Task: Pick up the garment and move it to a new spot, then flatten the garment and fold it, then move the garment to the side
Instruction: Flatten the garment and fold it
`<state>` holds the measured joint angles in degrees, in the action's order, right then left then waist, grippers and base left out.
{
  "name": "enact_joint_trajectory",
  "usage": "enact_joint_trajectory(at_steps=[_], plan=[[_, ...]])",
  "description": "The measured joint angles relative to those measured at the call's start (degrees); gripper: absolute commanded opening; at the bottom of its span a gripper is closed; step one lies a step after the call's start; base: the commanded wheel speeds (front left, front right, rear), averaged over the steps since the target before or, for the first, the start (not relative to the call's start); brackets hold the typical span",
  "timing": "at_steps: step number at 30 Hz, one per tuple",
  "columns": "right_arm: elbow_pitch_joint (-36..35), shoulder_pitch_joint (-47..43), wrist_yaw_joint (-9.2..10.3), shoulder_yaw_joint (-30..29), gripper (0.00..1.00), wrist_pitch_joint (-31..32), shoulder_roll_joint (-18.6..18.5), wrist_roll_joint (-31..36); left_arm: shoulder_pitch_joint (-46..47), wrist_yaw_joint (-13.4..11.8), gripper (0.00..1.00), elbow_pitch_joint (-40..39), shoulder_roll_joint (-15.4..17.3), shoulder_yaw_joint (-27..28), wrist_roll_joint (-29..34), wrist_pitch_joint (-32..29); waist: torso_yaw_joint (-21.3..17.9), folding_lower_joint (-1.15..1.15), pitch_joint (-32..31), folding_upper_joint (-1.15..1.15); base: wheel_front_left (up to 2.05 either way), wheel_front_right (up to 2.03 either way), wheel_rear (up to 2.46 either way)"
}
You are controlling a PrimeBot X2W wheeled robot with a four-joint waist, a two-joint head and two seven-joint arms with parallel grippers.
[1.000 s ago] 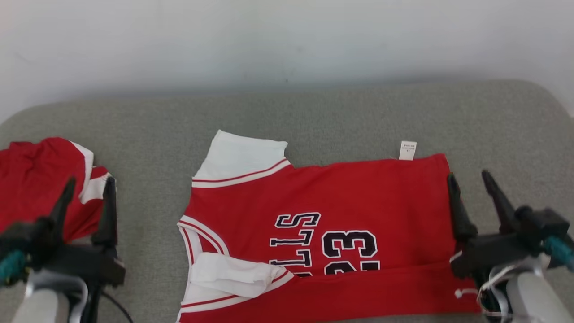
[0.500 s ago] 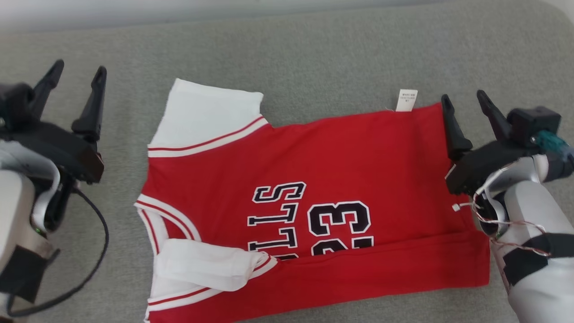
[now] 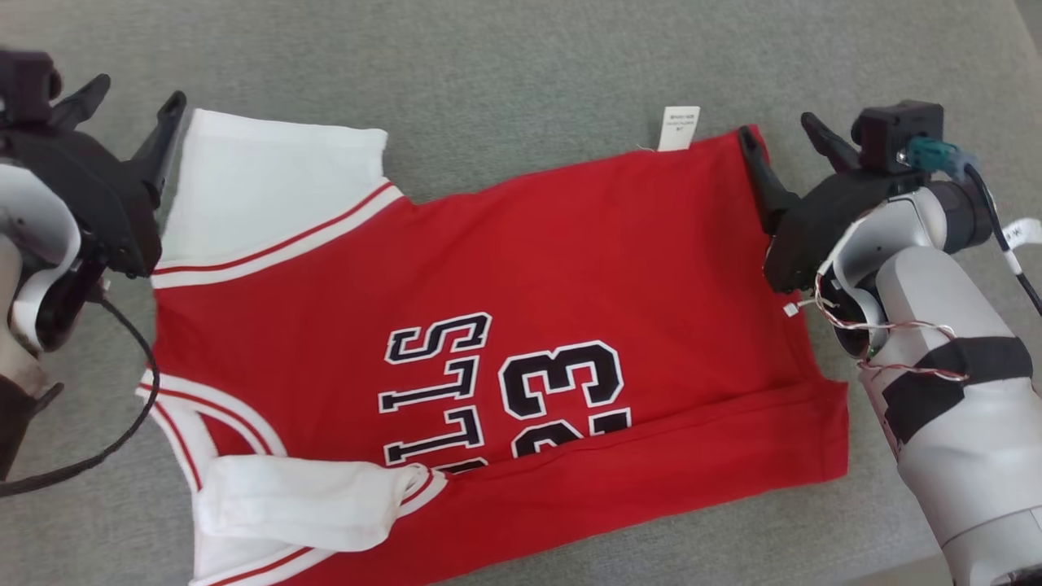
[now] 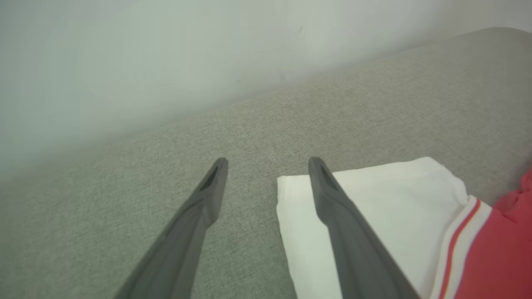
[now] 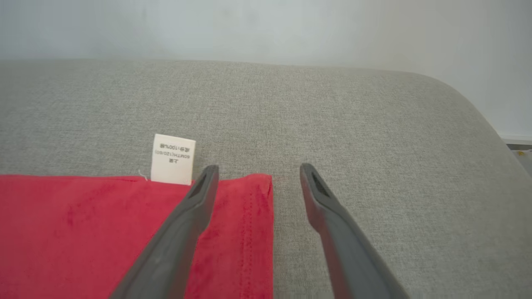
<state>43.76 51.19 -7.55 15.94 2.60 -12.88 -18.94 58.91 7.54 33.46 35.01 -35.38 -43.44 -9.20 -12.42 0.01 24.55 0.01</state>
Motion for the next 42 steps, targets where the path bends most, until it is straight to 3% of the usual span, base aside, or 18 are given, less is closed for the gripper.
enact_joint_trajectory(at_steps=[15,28,29,30,31,32,33,34,35,36,42], plan=[[5.9,5.6,0.00,6.4,1.00,4.2,0.2,-5.8,6.7,0.0,1.00,3.5,2.1,-13.5,-5.9,-4.6,-2.1,-0.01,2.1,0.00,0.00,0.00,0.00],[9.3,8.7,0.00,10.3,1.00,5.4,1.2,-8.8,10.8,0.0,1.00,7.8,2.2,-20.1,-10.1,-7.1,-2.9,-0.01,3.8,-0.01,0.00,0.00,0.00],[9.6,8.8,0.00,10.5,0.73,5.4,1.3,-9.0,11.0,0.0,1.00,8.0,2.2,-20.8,-10.4,-7.9,-3.0,-0.01,3.9,-0.01,0.00,0.00,0.00],[9.8,8.9,0.00,10.7,0.53,5.4,1.3,-9.2,11.2,0.0,1.00,7.9,2.3,-21.3,-10.5,-8.0,-3.0,-0.01,4.0,-0.01,0.00,0.00,0.00],[10.0,9.1,0.00,10.8,0.44,5.4,1.3,-9.3,11.4,0.0,0.63,8.4,2.2,-21.2,-11.4,-8.4,-3.0,-0.02,4.1,-0.01,0.00,0.00,0.00],[10.3,9.3,0.00,10.9,0.20,5.1,1.3,-9.4,11.4,0.0,0.18,8.5,2.2,-21.4,-12.6,-8.9,-3.0,-0.02,4.1,-0.01,0.00,0.00,0.00],[10.5,9.7,0.00,11.1,0.12,4.9,1.4,-9.4,11.6,0.0,0.00,8.5,2.2,-21.7,-12.8,-9.0,-3.0,-0.02,4.2,-0.01,0.00,0.00,0.00],[10.8,10.0,0.00,11.2,0.12,4.8,1.4,-9.5,11.8,0.0,0.00,8.5,2.2,-22.0,-13.0,-8.9,-3.0,-0.02,4.3,-0.02,0.00,0.00,0.00],[10.8,10.3,0.00,11.2,0.03,4.0,1.4,-9.6,12.0,0.0,0.00,8.5,2.2,-22.6,-13.1,-9.0,-2.9,-0.02,4.4,-0.01,0.00,0.00,0.00],[11.0,10.7,0.00,11.2,0.00,3.2,1.4,-9.6,12.2,0.0,0.00,8.5,2.2,-23.0,-13.1,-8.8,-2.9,-0.02,4.5,-0.01,0.00,0.00,0.00],[13.3,12.1,0.00,10.9,0.00,-1.7,1.4,-9.3,12.5,0.0,0.00,8.7,1.5,-23.9,-14.1,-3.8,-1.9,-0.01,4.5,-0.01,0.00,0.00,0.00]])
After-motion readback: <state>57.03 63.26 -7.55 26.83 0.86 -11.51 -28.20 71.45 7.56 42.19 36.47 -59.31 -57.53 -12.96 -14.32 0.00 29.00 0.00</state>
